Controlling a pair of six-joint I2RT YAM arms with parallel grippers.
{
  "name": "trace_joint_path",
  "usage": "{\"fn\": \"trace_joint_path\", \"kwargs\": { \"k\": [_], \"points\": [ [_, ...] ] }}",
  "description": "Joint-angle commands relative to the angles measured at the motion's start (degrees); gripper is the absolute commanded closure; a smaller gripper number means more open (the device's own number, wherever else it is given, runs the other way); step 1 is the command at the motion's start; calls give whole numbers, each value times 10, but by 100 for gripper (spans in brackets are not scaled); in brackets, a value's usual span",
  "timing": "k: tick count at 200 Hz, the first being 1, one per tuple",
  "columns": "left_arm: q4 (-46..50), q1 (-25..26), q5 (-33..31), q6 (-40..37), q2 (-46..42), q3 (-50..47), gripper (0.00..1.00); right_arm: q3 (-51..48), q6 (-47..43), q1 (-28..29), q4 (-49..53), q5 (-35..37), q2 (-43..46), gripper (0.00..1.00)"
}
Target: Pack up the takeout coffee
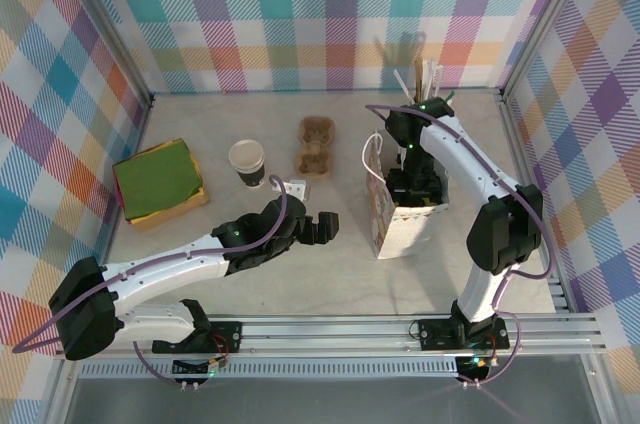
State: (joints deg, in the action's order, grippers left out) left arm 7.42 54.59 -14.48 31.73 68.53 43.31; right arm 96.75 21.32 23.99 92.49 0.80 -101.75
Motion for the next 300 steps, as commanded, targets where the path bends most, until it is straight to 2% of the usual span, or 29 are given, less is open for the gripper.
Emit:
{"fn": "trace_joint_path", "kwargs": {
  "k": [1, 300],
  "points": [
    [3, -6, -2, 2, 0, 10, 0, -7, -10, -3, 6, -8, -6, 33],
    [4, -6, -2, 1, 1, 12, 0, -12, -12, -5, -5, -11, -12, 33]
  ]
}}
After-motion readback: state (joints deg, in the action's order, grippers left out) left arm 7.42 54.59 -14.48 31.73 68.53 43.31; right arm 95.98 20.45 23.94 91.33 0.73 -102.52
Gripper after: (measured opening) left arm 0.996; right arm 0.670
